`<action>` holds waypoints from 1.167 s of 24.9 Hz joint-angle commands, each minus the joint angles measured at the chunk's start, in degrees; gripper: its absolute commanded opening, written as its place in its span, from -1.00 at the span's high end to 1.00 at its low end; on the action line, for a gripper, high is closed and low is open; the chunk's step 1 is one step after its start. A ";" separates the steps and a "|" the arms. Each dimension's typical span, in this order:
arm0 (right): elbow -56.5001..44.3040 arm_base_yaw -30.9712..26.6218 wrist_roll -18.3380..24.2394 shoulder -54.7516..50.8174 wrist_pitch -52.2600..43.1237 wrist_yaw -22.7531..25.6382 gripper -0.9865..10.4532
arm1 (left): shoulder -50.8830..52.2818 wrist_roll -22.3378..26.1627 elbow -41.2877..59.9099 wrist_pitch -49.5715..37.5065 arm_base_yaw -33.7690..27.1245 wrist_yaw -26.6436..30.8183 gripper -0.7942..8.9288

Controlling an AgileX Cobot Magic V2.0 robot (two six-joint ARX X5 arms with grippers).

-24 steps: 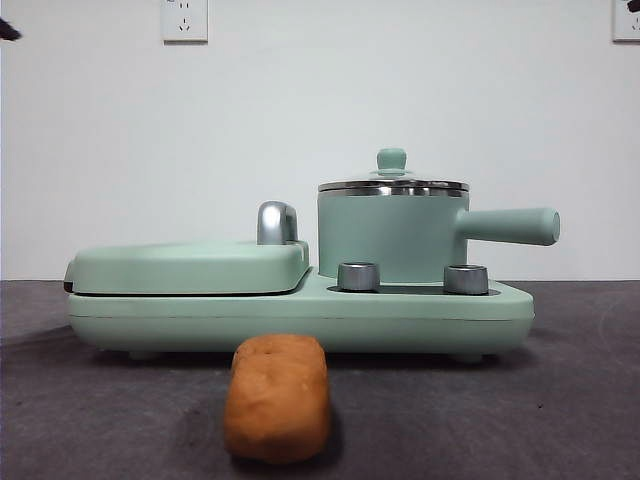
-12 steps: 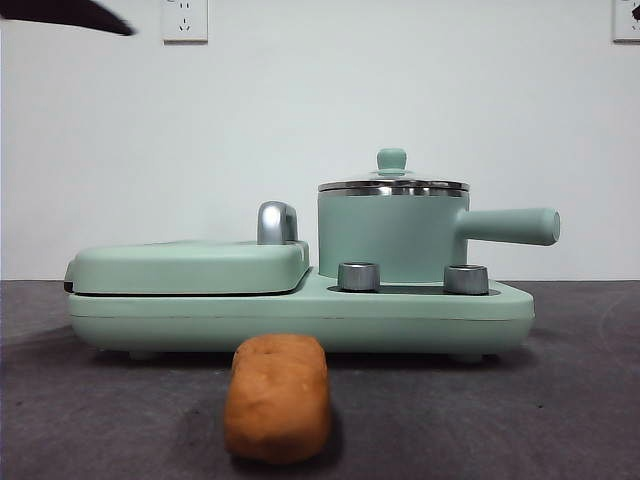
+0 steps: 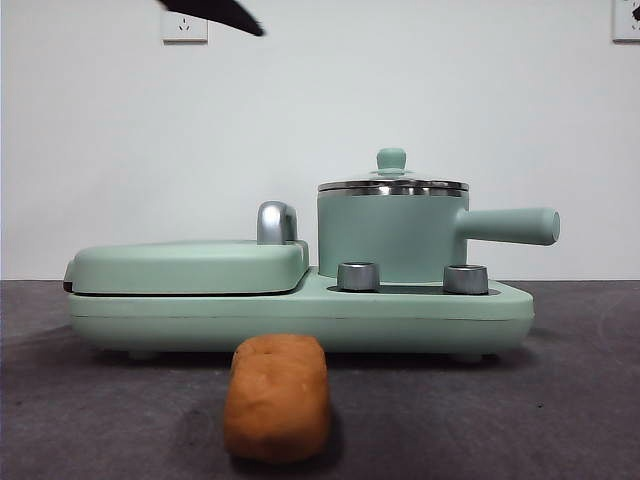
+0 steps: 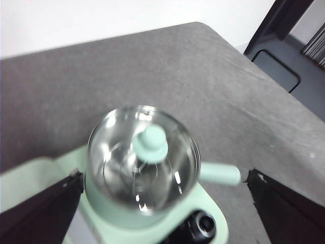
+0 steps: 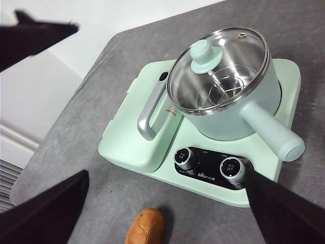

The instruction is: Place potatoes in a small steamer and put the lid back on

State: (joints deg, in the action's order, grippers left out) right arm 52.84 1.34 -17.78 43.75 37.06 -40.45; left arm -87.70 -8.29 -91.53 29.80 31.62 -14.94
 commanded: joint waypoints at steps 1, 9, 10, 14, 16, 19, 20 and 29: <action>1.22 0.04 0.92 0.33 -0.39 -0.02 -0.03 | -5.95 2.60 -6.01 -0.02 2.34 2.47 -0.24; 1.22 0.04 0.92 0.33 -0.39 -0.02 -0.03 | -16.17 6.88 -12.09 -2.05 6.10 6.19 -0.17; 1.22 0.04 0.92 0.33 -0.42 -0.02 -0.03 | -17.00 7.32 -12.09 -2.73 6.36 6.51 -0.17; 1.22 0.04 0.94 0.35 -0.59 -0.02 -0.03 | -20.17 8.33 -12.09 -5.01 7.10 9.49 -0.17; 1.22 0.04 0.94 0.35 -0.61 -0.02 -0.03 | -21.42 8.55 -12.09 -5.86 7.08 10.40 -0.17; 1.22 0.04 0.96 0.35 -0.61 -0.02 -0.03 | -23.15 8.74 -12.09 -7.65 7.08 10.71 -0.17; 1.22 0.04 0.96 0.35 -0.59 -0.02 -0.03 | -23.91 8.76 -12.09 -8.55 7.08 10.73 -0.17; 1.22 0.04 1.36 0.35 -0.55 -0.02 -0.03 | -27.85 12.76 -12.09 -10.05 7.15 11.10 -0.17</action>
State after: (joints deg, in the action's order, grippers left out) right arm 52.84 1.34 -17.30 43.75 37.06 -40.42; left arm -113.71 3.64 -101.84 19.94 38.22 -4.01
